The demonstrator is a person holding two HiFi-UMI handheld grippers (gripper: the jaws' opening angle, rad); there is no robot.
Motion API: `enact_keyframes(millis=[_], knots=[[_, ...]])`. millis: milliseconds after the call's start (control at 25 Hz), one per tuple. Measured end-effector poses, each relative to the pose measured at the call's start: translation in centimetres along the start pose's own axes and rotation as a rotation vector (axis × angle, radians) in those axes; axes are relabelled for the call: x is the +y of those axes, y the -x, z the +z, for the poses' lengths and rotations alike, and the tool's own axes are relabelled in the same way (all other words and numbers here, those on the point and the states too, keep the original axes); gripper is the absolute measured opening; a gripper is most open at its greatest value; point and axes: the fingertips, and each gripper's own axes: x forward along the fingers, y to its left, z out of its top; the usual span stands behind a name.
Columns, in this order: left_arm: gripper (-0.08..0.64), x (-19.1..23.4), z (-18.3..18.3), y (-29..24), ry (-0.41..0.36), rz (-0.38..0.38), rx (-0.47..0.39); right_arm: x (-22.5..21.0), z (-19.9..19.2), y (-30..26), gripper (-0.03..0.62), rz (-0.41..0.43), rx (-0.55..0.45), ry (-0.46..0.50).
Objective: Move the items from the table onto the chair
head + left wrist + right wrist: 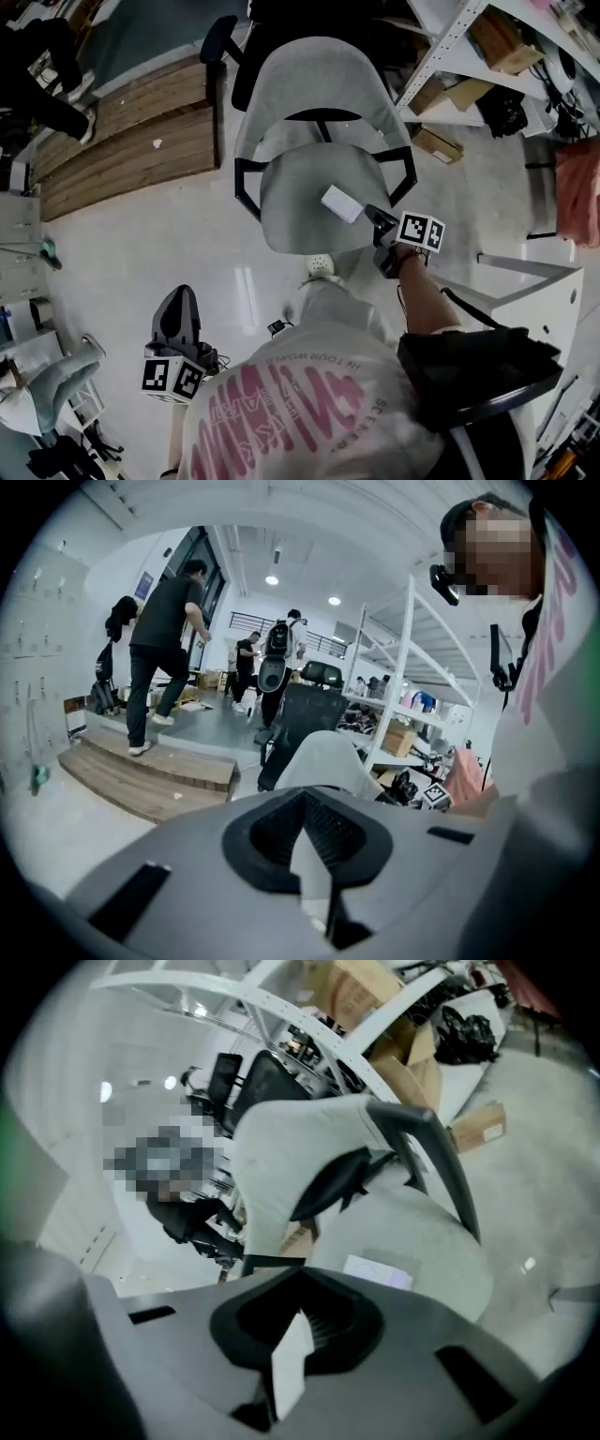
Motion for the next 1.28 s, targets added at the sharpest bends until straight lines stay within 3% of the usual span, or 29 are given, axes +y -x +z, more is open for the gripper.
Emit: enact_keyframes(millis=[240, 480, 600, 880, 1120, 1280], knots=[[0.011, -2.4, -0.5, 3.4, -0.083, -0.156, -0.077, 11.5, 0.9, 8.7, 0.014, 0.157, -0.241, 0.271], [0.011, -5.0, 1.2, 7.9, -0.166, -0.247, -0.203, 22.1, -1.8, 21.3, 0.014, 0.271, -0.480, 0.529], [0.011, -6.2, 2.2, 10.3, -0.211, -0.270, -0.248, 25.4, -5.1, 26.8, 0.015, 0.322, -0.571, 0.574], [0.011, -10.9, 5.2, 16.3, -0.150, -0.423, -0.322, 31.3, -11.4, 37.1, 0.015, 0.465, -0.706, 0.587], [0.011, -13.6, 4.6, 18.2, -0.138, -0.485, -0.348, 30.9, -13.3, 40.9, 0.015, 0.322, -0.733, 0.714], [0.011, -15.8, 4.3, 18.7, -0.144, -0.536, -0.327, 30.1, -14.1, 43.1, 0.015, 0.291, -0.734, 0.721]])
